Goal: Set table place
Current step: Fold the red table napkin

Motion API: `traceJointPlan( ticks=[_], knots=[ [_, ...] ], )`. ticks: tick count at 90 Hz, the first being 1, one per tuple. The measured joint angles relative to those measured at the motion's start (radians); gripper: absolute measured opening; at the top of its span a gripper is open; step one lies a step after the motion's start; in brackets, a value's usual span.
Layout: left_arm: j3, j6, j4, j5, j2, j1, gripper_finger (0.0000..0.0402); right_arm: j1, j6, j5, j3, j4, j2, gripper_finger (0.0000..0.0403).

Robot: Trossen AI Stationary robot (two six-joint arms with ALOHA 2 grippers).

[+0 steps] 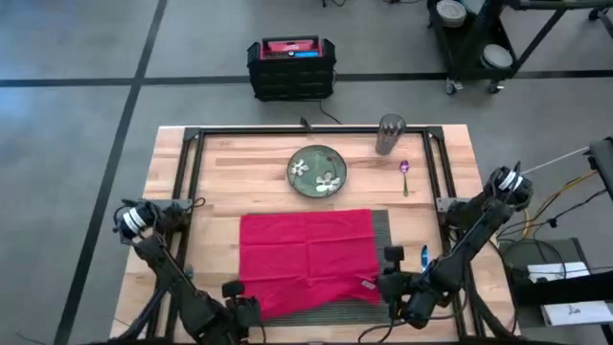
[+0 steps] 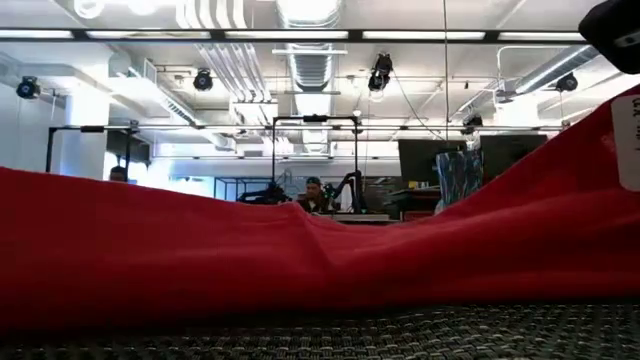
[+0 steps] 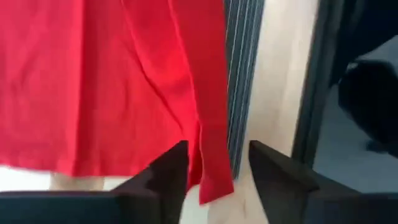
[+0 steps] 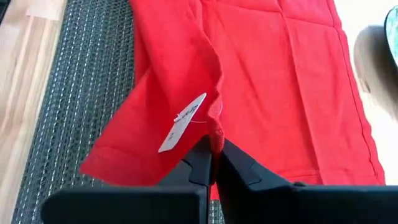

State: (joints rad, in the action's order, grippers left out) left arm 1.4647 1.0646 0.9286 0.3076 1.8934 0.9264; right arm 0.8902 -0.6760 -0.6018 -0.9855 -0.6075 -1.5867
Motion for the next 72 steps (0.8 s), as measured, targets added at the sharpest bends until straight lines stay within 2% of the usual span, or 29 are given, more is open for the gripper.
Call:
traceJointPlan(
  ticks=[5,11,26,46,72],
  knots=[
    [-0.001,-0.003,0.014,0.043,0.000,-0.002,0.0192,0.000,-0.001,0.000,0.000,0.000,0.000,0.0000],
    [-0.013,0.002,0.021,0.048,0.000,-0.006,0.0204,0.000,-0.004,0.000,0.000,0.000,0.000,0.0000],
    [-0.035,0.077,0.002,-0.036,0.001,-0.007,0.0211,0.000,-0.014,0.017,0.000,0.000,0.000,0.0000],
    [-0.035,0.045,-0.130,-0.036,0.000,-0.004,0.0188,0.000,-0.013,0.018,0.000,0.000,0.000,0.0000],
    [-0.041,0.017,-0.086,-0.030,0.016,-0.005,0.0156,0.000,-0.009,0.007,0.000,0.000,0.000,0.0000]
  ],
)
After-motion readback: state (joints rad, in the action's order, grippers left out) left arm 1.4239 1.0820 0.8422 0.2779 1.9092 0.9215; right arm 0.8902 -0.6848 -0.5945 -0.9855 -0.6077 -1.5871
